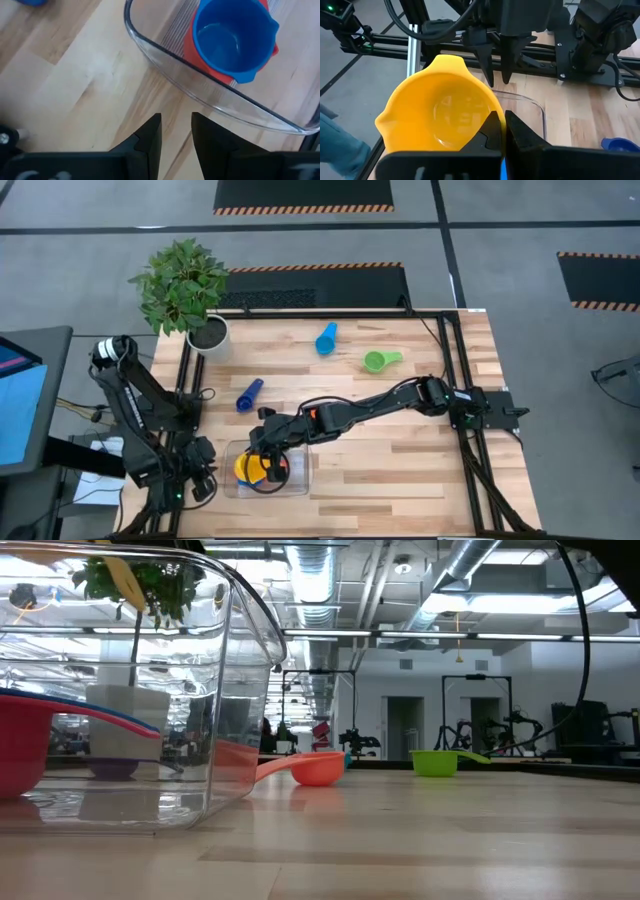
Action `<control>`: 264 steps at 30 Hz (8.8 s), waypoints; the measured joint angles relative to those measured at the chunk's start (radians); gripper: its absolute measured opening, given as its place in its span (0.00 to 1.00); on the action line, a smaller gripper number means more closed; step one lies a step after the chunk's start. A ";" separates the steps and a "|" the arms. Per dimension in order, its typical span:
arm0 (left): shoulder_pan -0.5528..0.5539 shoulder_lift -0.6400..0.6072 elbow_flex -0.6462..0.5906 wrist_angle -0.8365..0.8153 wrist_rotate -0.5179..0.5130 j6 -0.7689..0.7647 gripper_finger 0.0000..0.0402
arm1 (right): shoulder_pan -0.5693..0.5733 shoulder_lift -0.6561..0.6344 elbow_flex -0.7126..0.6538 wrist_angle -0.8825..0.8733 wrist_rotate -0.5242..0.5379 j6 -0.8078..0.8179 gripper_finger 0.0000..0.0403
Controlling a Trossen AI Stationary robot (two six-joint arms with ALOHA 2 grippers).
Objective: Nest measuring cups in basket
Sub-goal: Stack the yellow measuring cup on top of the blue measuring cup into the transparent bin
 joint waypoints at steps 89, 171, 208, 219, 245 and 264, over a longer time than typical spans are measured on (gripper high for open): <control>0.265 0.041 0.036 -0.046 0.216 0.380 0.23 | 0.002 0.066 0.000 -0.209 -0.054 0.061 0.08; 0.690 -0.172 0.280 -0.196 -0.095 0.490 0.23 | -0.536 -1.246 -1.488 -0.042 0.183 0.573 0.19; 0.911 -0.094 0.199 -0.070 0.113 0.752 0.23 | -0.254 -0.767 -1.068 0.201 -0.207 -0.101 0.28; 0.873 -0.093 0.164 -0.103 0.122 0.790 0.23 | -0.029 -0.467 -0.667 -0.020 -0.080 -0.129 0.19; 0.880 0.038 0.163 0.056 0.232 1.030 0.23 | 0.107 -0.131 -0.209 -0.317 -0.055 0.036 0.16; 0.913 0.104 0.163 0.158 0.253 1.123 0.23 | 0.137 -0.066 -0.209 -0.258 -0.084 0.077 0.16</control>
